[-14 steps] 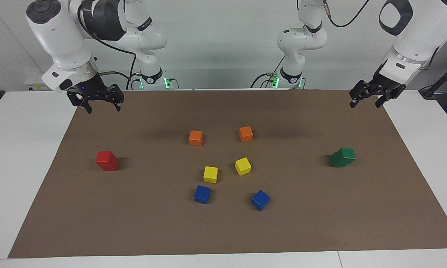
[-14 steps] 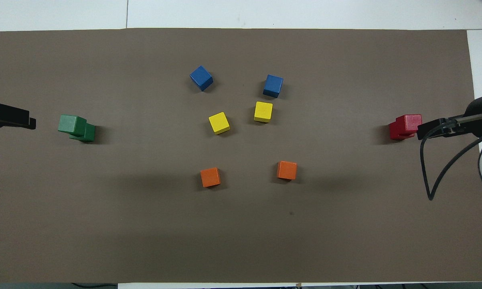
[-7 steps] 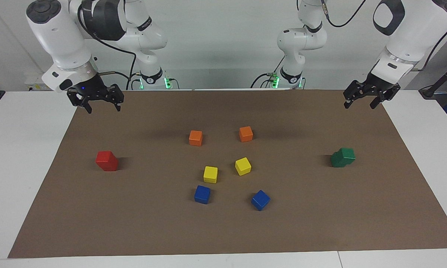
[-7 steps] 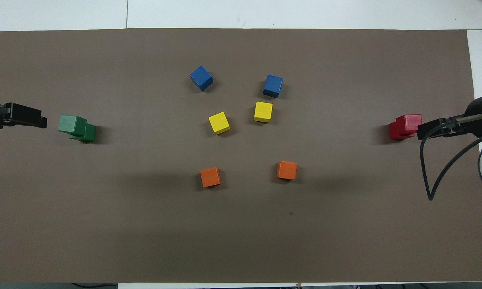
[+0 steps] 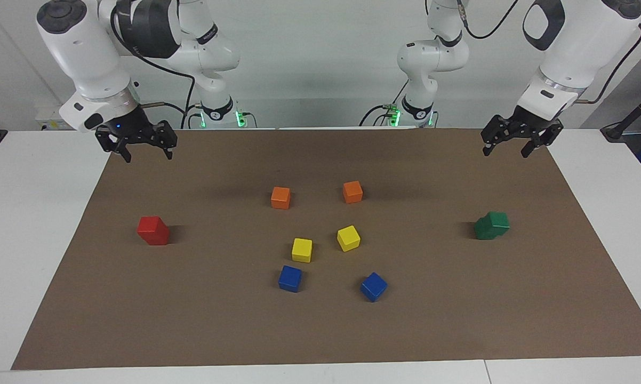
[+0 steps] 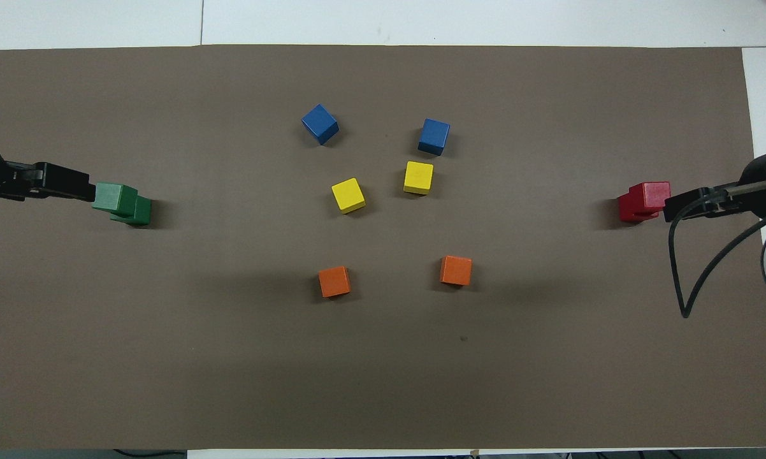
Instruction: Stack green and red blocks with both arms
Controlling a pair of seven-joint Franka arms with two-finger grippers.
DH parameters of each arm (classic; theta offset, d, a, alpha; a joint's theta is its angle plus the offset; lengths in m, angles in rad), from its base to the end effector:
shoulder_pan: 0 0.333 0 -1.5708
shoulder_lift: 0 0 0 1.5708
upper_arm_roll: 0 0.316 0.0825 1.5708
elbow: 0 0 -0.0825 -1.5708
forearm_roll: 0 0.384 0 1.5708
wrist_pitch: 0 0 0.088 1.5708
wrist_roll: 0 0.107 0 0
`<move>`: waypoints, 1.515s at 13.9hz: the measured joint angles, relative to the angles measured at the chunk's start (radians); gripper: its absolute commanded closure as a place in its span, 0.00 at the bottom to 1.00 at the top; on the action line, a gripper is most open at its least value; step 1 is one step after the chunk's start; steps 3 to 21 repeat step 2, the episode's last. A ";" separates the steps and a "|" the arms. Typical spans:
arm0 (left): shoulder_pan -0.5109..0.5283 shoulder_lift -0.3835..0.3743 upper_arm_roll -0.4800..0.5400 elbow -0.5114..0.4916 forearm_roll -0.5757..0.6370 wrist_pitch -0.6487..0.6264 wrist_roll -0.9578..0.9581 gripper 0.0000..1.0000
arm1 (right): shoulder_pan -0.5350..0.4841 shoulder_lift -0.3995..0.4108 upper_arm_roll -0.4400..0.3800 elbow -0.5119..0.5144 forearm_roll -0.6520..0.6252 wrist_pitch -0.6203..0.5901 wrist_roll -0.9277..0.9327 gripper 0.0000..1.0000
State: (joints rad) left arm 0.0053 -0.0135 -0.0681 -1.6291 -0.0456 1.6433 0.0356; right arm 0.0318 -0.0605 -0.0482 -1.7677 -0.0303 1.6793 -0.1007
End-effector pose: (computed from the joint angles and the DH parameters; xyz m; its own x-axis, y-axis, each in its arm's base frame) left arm 0.5551 -0.0397 0.6109 0.9951 -0.0949 0.0292 -0.0961 -0.9944 0.0436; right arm 0.5398 -0.0124 0.5735 0.9957 0.0876 -0.0306 0.0884 -0.9958 0.0241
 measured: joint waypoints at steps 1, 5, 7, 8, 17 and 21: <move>0.000 0.000 0.000 0.000 0.000 0.003 -0.008 0.00 | 0.000 0.000 0.000 0.000 0.000 0.000 0.000 0.00; 0.000 0.000 0.000 0.000 0.001 0.007 -0.012 0.00 | 0.000 0.000 0.000 0.000 0.000 0.000 0.000 0.00; 0.000 0.000 0.000 0.000 0.001 0.007 -0.012 0.00 | 0.000 0.000 0.000 0.000 0.000 0.000 0.000 0.00; 0.000 0.000 0.000 0.000 0.001 0.007 -0.012 0.00 | 0.000 0.000 0.000 0.000 0.000 0.000 0.000 0.00; 0.000 0.000 0.000 0.000 0.001 0.007 -0.012 0.00 | 0.000 0.000 0.000 0.000 0.000 0.000 0.000 0.00; 0.000 0.000 0.000 0.000 0.001 0.007 -0.012 0.00 | 0.000 0.000 0.000 0.000 0.000 0.000 0.000 0.00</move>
